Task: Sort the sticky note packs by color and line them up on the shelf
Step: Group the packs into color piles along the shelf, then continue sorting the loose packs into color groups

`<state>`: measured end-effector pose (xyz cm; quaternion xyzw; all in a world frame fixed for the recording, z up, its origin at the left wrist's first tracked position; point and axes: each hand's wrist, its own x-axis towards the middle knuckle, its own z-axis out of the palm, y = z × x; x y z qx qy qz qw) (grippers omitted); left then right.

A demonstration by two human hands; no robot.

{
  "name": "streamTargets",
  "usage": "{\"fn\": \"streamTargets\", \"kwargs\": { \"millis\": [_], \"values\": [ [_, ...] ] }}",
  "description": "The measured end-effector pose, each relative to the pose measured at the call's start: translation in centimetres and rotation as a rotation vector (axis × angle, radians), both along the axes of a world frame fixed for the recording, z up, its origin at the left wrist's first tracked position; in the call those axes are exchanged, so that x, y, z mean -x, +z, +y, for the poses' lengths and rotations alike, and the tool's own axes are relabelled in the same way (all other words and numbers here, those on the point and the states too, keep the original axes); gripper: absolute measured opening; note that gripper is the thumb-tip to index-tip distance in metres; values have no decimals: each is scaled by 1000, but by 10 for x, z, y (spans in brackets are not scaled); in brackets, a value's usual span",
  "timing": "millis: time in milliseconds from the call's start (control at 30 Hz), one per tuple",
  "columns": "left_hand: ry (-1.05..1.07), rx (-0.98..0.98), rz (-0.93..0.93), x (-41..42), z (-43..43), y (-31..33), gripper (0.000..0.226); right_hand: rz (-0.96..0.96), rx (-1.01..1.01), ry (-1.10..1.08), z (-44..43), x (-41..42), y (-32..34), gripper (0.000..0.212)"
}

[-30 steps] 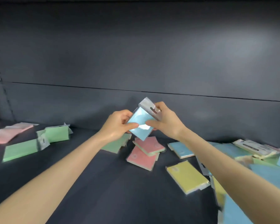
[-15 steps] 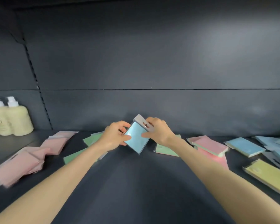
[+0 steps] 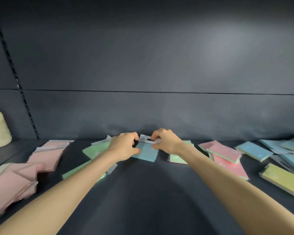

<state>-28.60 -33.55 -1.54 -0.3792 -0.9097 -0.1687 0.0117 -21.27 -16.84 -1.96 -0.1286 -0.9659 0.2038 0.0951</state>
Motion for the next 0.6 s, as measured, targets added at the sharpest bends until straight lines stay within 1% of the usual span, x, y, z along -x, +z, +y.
{"fn": "streamTargets", "kwargs": {
  "millis": [100, 300, 500, 600],
  "values": [
    [-38, -33, 30, -4, 0, 13, 38, 12, -104, 7, 5, -9, 12, 29],
    [-178, -93, 159, -29, 17, 49, 43, 92, -212, -77, 23, -54, 54, 42],
    [-303, -197, 308, -84, 50, 79, 46, 183, -294, -203, 54, -130, 87, 46],
    [-365, -216, 343, -117, 71, 84, 47, 197, -312, -275, 70, -176, 92, 47]
  ]
}}
